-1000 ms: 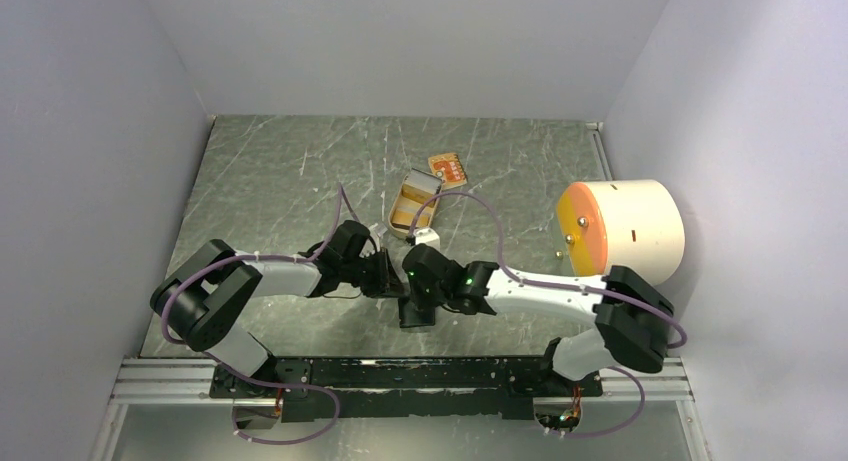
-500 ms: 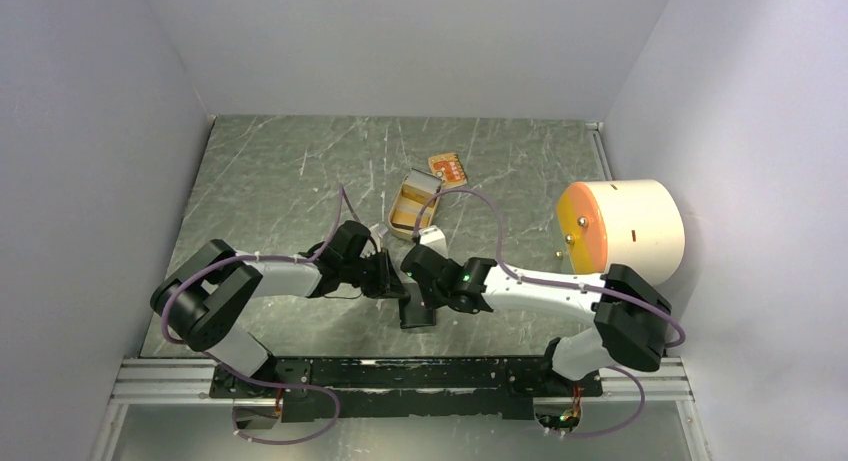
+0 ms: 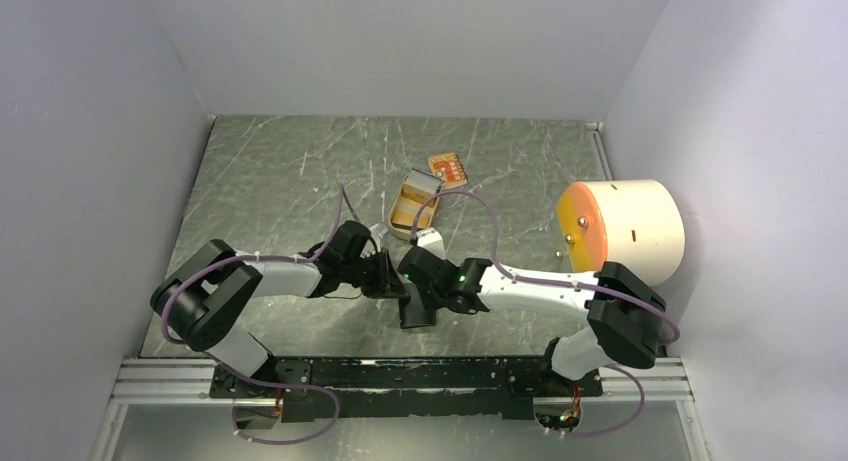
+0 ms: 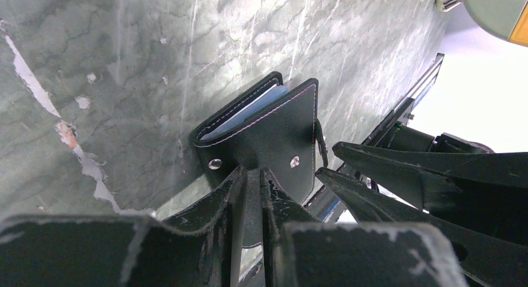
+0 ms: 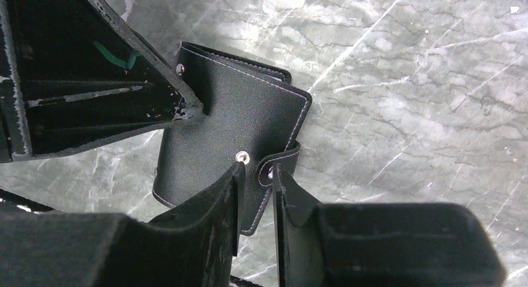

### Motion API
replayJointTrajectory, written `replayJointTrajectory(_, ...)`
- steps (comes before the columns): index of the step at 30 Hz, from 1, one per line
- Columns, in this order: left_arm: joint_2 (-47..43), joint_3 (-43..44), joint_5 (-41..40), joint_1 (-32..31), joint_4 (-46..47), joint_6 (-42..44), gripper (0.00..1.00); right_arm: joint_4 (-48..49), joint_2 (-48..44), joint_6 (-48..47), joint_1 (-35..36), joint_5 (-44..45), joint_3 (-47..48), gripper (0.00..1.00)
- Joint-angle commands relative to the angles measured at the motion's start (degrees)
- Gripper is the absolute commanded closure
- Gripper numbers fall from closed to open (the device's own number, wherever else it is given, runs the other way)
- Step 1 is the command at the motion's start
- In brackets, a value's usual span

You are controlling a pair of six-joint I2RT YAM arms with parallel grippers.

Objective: Put the credit cards into the card holder
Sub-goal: Close the card holder at the center of the board.

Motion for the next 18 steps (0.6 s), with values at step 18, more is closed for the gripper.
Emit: replayJointTrajectory(18, 0.8, -0.5, 1.1, -0.8, -0.1, 0.1, 0.81, 0.0, 0.6, 0.7, 0.6, 2.0, -0.2, 1.00)
